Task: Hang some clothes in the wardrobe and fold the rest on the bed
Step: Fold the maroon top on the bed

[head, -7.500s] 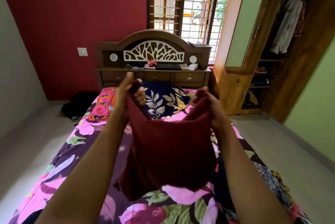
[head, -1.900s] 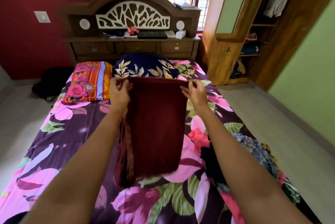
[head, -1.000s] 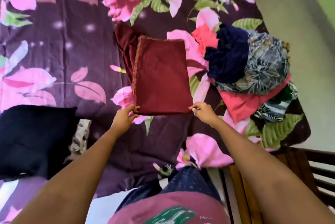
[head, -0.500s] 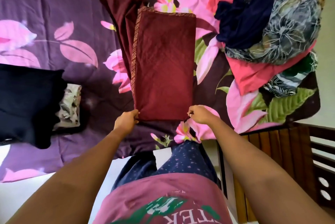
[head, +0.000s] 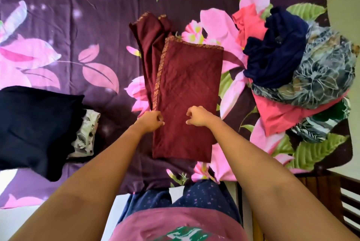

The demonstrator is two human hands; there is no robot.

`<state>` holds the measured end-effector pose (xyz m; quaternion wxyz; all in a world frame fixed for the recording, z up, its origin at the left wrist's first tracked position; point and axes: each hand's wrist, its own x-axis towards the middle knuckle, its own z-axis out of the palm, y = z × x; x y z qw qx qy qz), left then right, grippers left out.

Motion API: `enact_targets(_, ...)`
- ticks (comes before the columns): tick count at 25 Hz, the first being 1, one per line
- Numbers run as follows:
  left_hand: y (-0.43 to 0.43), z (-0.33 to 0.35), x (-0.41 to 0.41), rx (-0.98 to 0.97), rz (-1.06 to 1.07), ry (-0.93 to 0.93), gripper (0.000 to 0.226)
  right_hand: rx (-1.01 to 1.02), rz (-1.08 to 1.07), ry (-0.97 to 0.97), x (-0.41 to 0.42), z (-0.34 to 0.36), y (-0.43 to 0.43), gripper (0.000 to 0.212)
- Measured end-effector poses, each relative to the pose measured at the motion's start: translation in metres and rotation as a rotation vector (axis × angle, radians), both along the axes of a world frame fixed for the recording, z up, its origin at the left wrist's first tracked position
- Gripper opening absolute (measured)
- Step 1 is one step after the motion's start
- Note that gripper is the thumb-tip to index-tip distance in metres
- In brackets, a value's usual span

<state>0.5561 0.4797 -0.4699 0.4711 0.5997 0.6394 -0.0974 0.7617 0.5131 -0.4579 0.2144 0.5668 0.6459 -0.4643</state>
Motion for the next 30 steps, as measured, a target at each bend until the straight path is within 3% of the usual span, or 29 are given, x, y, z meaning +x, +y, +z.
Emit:
enact_targets(8, 0.103, -0.017, -0.039, 0.027, 0.131, 0.037, 0.023, 0.066, 0.072, -0.007, -0.068, -0.019, 0.116, 0.038)
enact_targets(16, 0.176, -0.061, -0.052, 0.020, 0.683, -0.012, 0.034, 0.424, 0.050, 0.008, -0.099, -0.057, 0.176, 0.039)
enact_targets(22, 0.202, -0.097, -0.050, -0.036, 1.042, -0.047, 0.037, 0.289, 0.054, -0.046, -0.094, -0.089, 0.179, 0.059)
enact_targets(26, 0.203, -0.113, -0.053, 0.124, 1.015, 0.079, 0.043, 0.254, 0.100, -0.050, -0.094, -0.099, 0.182, 0.067)
enact_targets(30, 0.213, -0.113, -0.050, 0.101, 1.114, -0.153, 0.017, 0.238, 0.063, -0.061, -0.097, -0.101, 0.188, 0.062)
